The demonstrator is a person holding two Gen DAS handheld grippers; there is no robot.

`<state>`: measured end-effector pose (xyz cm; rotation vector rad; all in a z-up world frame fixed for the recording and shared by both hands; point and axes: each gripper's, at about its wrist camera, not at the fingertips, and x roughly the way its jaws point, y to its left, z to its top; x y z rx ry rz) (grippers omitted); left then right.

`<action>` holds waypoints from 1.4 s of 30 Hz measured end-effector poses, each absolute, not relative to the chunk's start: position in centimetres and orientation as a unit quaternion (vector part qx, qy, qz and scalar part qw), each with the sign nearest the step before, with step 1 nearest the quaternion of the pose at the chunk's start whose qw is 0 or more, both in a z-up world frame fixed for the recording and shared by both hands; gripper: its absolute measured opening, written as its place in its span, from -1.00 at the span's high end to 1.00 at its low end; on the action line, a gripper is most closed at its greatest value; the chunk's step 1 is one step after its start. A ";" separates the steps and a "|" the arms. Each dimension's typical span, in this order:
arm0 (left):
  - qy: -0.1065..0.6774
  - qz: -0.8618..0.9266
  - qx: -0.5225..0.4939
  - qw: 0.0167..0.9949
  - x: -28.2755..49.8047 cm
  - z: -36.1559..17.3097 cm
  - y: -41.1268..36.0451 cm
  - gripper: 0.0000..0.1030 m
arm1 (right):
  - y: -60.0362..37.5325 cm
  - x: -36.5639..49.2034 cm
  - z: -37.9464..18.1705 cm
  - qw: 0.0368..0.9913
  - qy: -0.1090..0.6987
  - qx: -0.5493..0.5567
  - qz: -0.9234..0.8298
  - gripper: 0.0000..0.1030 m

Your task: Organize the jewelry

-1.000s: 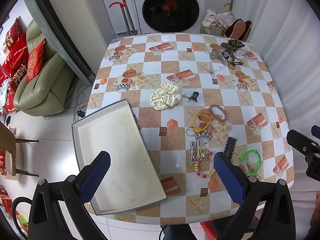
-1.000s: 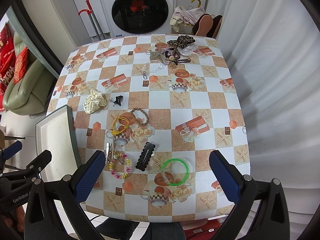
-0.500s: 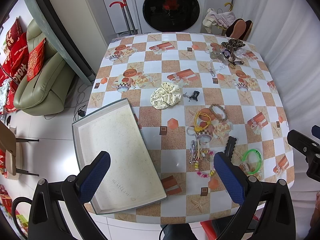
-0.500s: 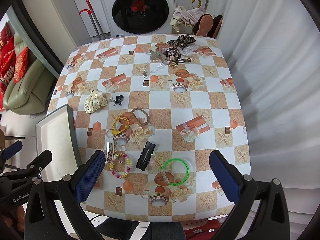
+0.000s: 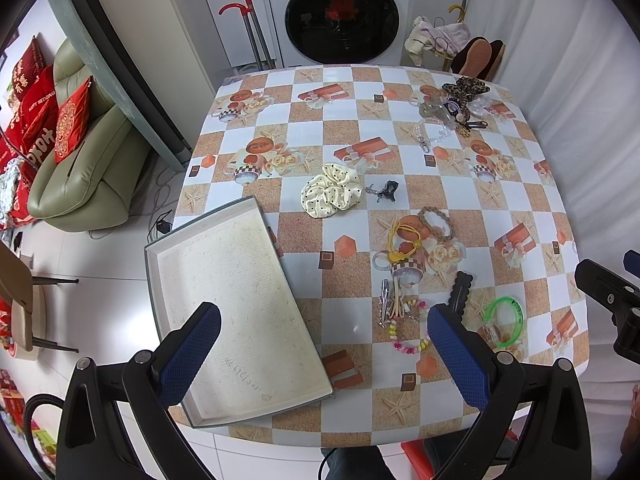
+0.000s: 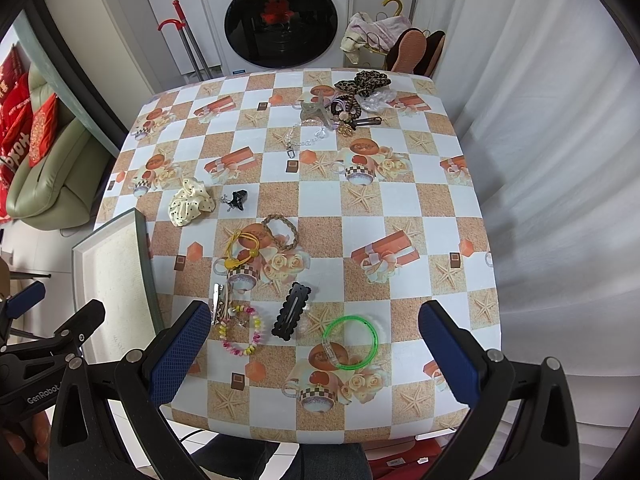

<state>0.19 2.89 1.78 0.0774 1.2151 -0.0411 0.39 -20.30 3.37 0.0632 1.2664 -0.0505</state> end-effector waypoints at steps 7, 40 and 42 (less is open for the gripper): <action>0.571 -0.019 0.037 0.820 0.3 1.7 3.0 -1.00 | -20.4 0.4 3.3 0.805 0.592 0.030 -0.023 -1.00; 0.564 -0.067 0.048 0.821 5.6 -3.7 5.1 -1.00 | -18.7 2.2 -3.6 0.785 0.615 0.069 -0.041 -1.00; 0.563 -0.073 0.050 0.822 6.9 -4.7 4.7 -1.00 | -18.8 2.8 -4.5 0.784 0.616 0.068 -0.040 -1.00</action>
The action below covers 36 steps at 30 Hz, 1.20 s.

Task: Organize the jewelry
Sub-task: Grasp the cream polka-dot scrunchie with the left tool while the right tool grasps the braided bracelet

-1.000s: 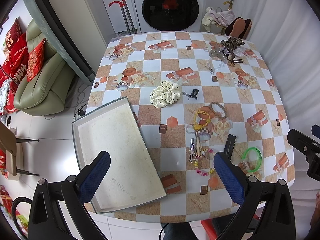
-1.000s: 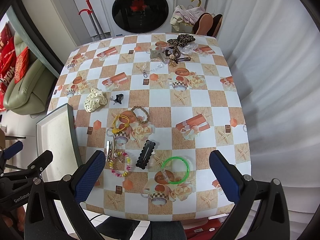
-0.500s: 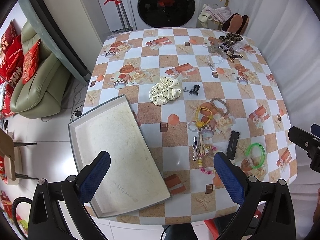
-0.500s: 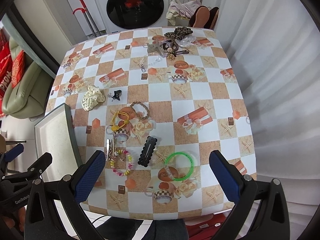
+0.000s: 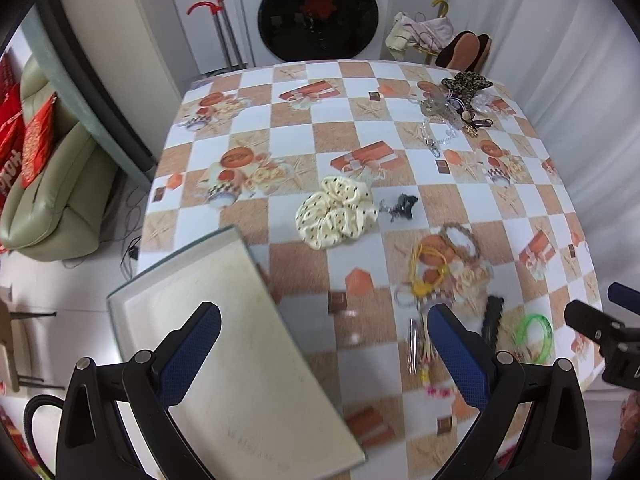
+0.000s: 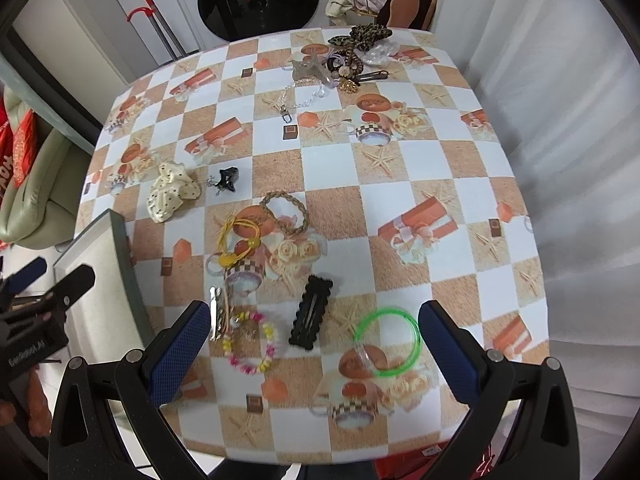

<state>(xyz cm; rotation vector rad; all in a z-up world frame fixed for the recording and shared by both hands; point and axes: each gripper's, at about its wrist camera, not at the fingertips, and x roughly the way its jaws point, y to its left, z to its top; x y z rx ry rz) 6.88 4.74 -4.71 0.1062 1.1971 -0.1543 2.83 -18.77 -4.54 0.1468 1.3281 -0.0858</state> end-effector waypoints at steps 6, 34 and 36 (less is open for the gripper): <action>0.561 -0.077 0.058 0.822 10.7 -8.6 3.2 -1.00 | -19.2 6.1 -8.9 0.773 0.632 0.054 -0.028 -1.00; 0.572 -0.060 0.056 0.816 17.4 -17.9 -0.2 0.52 | -16.5 11.9 -18.5 0.798 0.596 -0.046 0.075 -0.15; 0.570 -0.066 0.045 0.817 17.3 -17.7 0.0 0.66 | -16.4 12.0 -18.3 0.799 0.595 -0.045 0.076 0.23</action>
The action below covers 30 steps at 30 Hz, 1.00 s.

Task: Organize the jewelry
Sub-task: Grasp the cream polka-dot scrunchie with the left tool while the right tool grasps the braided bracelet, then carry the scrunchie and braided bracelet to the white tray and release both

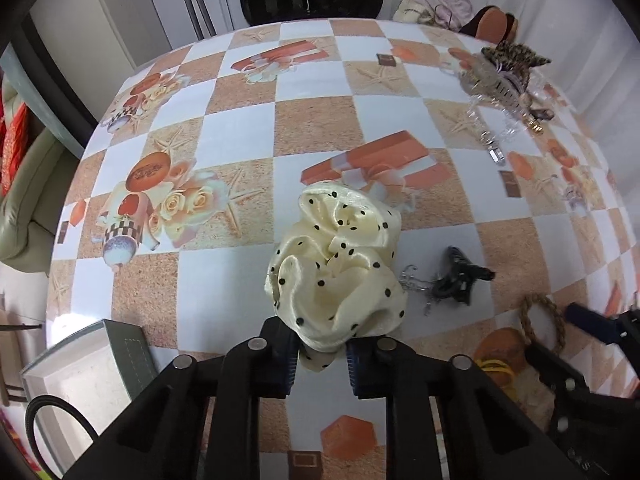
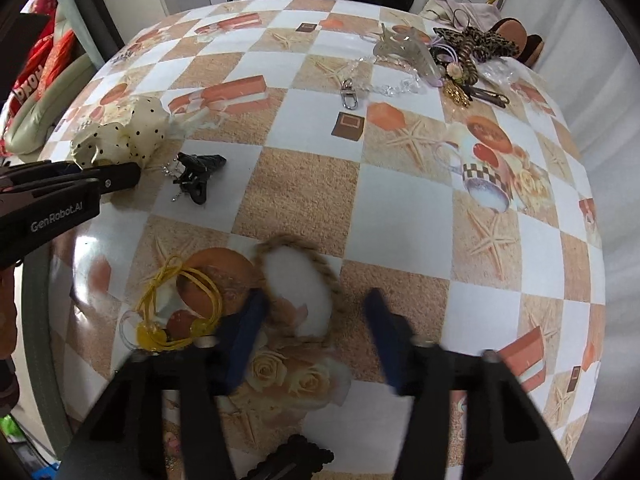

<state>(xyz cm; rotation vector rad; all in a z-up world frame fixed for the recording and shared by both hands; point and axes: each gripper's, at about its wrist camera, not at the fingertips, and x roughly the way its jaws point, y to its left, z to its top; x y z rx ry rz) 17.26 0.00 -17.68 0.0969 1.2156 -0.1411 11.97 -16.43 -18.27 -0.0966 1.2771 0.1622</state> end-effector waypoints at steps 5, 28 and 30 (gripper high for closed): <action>0.558 -0.086 0.026 0.825 16.7 -16.1 0.2 0.66 | -17.9 12.4 -17.7 0.795 0.603 -0.006 0.069 0.78; 0.523 -0.054 -0.048 0.849 6.3 -8.4 8.5 0.65 | -12.8 8.6 -7.8 0.785 0.592 0.093 0.156 0.80; 0.523 -0.029 -0.050 0.851 5.3 -8.3 10.7 0.65 | -10.4 8.6 -7.0 0.781 0.590 0.091 0.183 0.80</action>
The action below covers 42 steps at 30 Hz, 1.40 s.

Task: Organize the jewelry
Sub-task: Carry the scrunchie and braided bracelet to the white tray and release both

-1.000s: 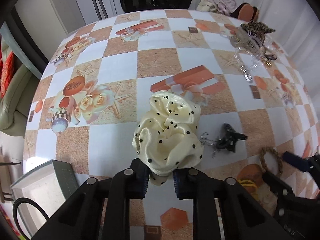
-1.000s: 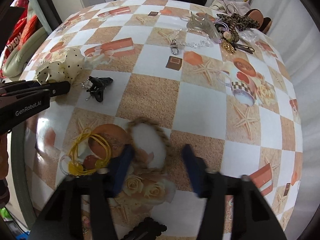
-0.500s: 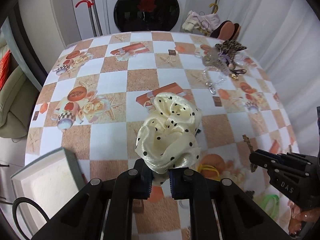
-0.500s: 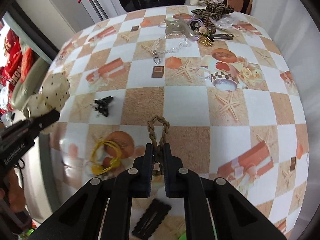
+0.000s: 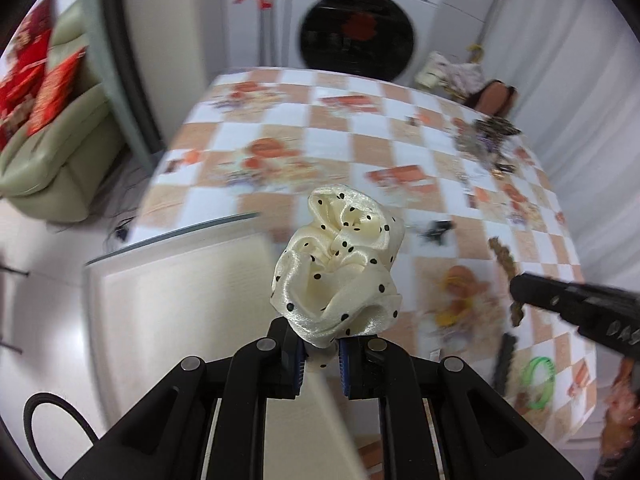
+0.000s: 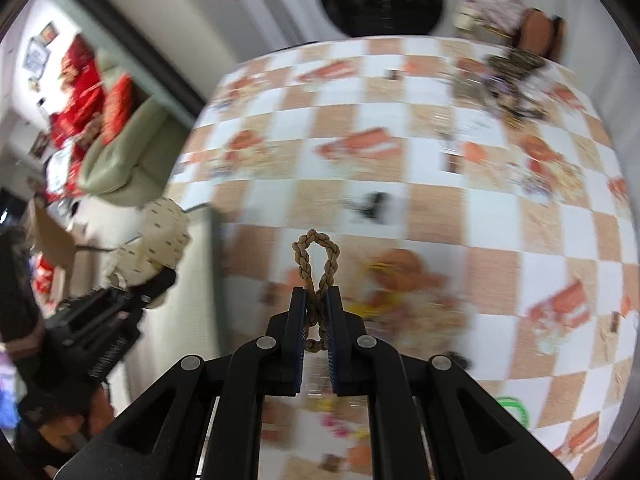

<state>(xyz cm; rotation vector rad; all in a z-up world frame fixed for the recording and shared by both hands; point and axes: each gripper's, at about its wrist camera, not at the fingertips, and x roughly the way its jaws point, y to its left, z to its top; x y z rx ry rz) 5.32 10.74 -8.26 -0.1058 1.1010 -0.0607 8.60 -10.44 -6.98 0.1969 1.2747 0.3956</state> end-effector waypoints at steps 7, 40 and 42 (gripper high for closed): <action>0.532 0.056 -0.071 0.842 3.6 -10.0 18.4 0.65 | -1.1 9.3 -5.8 0.767 0.579 0.064 0.269 0.80; 0.545 0.153 -0.032 0.823 6.4 -16.8 23.1 -0.51 | 11.2 14.4 -17.8 0.712 0.648 0.010 0.270 0.75; 0.547 0.149 -0.033 0.823 6.5 -16.7 23.2 -0.51 | 10.9 14.8 -17.8 0.707 0.652 0.026 0.272 0.61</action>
